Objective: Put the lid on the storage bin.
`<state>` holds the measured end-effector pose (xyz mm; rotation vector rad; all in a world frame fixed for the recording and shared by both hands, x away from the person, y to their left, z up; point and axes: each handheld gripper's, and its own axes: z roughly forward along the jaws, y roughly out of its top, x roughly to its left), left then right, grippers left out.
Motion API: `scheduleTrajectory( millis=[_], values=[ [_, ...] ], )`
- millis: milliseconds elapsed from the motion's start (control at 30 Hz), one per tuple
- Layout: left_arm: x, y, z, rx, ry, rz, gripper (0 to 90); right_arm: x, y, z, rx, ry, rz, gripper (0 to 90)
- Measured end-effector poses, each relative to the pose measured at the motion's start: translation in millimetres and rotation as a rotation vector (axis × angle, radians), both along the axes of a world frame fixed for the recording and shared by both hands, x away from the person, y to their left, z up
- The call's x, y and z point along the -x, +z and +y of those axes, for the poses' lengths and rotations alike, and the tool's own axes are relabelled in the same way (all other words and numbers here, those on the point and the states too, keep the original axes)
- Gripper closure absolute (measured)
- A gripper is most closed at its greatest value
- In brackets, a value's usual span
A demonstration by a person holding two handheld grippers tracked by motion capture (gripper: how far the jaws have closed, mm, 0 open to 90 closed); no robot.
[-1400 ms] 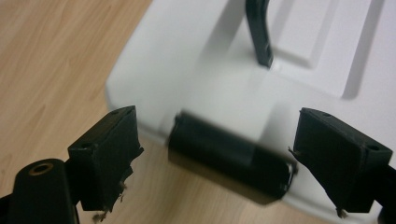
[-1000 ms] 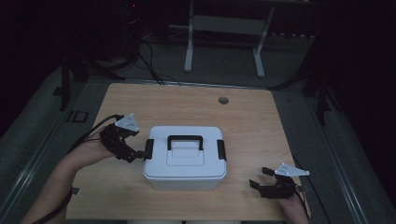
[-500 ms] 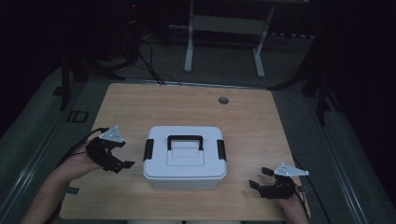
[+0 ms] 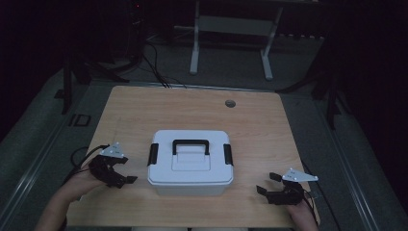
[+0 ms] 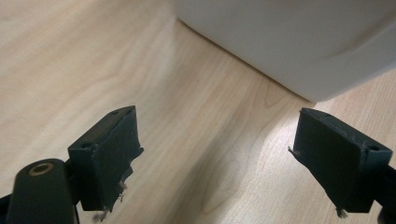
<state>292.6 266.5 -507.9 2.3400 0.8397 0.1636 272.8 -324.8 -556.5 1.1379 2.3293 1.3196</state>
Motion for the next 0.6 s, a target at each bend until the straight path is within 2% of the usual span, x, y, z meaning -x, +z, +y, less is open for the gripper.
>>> scheduleTrajectory(
  millis=[133,300,433,600],
  values=[
    [3.4,-15.1,3.5,0.012,0.034,0.002,14.3,0.1,-0.1,-0.1,0.0,0.001,0.001,14.0],
    [9.1,-31.9,7.4,0.017,0.055,0.025,14.3,-0.1,-0.1,0.1,0.002,0.0,0.001,13.9],
    [13.6,-36.5,12.4,0.04,0.085,0.004,14.3,-0.2,-0.1,0.2,0.002,0.0,0.001,13.9],
    [19.4,-39.2,15.6,0.063,0.14,-0.05,14.3,-0.2,-0.1,0.4,0.003,-0.004,0.001,13.8]
  ],
)
